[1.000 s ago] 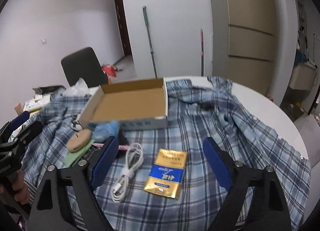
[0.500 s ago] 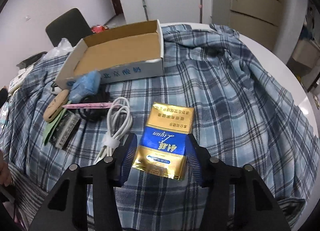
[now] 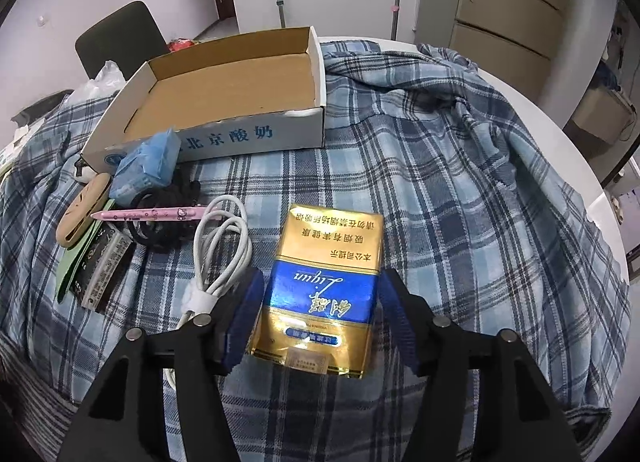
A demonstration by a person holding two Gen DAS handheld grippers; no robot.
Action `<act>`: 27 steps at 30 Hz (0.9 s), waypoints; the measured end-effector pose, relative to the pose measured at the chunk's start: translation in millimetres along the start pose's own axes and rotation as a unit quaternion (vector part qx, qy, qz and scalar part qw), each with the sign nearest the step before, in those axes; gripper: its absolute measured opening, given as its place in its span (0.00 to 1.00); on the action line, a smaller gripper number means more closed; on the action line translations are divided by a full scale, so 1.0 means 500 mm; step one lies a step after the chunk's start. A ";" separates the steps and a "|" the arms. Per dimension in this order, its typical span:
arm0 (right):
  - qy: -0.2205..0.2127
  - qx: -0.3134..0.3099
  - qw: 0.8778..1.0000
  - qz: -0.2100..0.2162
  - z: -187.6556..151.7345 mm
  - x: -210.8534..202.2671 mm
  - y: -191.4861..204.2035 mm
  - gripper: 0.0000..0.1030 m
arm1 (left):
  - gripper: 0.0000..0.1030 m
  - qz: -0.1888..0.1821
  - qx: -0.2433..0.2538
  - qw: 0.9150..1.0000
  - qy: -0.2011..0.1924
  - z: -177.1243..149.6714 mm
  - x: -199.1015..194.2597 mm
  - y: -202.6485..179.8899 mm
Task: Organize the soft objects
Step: 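Move the left gripper to the green felt pad and grasp it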
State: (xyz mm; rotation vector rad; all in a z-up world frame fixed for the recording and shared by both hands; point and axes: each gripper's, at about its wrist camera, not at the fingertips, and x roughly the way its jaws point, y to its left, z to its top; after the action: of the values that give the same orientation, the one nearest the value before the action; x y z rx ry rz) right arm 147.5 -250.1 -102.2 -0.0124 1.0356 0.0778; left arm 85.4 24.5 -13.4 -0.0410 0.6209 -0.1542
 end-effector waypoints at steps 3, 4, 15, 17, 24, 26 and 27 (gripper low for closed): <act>0.008 -0.005 1.000 0.010 -0.002 0.006 0.003 0.52 | 0.89 -0.006 -0.012 1.000 0.015 -0.004 0.014 0.008; 0.006 -0.003 1.000 0.010 -0.001 0.005 0.001 0.50 | 0.85 -0.008 -0.013 1.000 0.021 -0.005 0.019 0.008; -0.097 -0.013 0.993 0.063 0.032 -0.112 0.001 0.52 | 0.67 -0.088 -0.024 0.988 0.127 -0.031 0.079 -0.001; -0.107 -0.025 0.993 0.053 0.029 -0.109 0.013 0.52 | 0.67 -0.117 -0.035 0.980 0.157 -0.041 0.093 -0.006; -0.067 -0.029 0.994 0.075 0.005 -0.051 0.010 0.52 | 0.67 -0.121 -0.028 0.970 0.208 -0.068 0.134 -0.019; -0.056 -0.030 0.994 0.083 0.000 -0.040 0.008 0.52 | 0.67 -0.115 -0.026 0.969 0.217 -0.076 0.143 -0.023; -0.054 -0.031 0.994 0.088 -0.001 -0.038 0.009 0.52 | 0.67 -0.111 -0.023 0.969 0.219 -0.079 0.145 -0.024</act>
State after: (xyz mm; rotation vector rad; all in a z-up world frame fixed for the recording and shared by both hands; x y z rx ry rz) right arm 137.1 -246.8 -85.9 0.0259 0.9238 0.2679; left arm 119.2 1.4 -86.2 -0.1245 1.0613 -0.3714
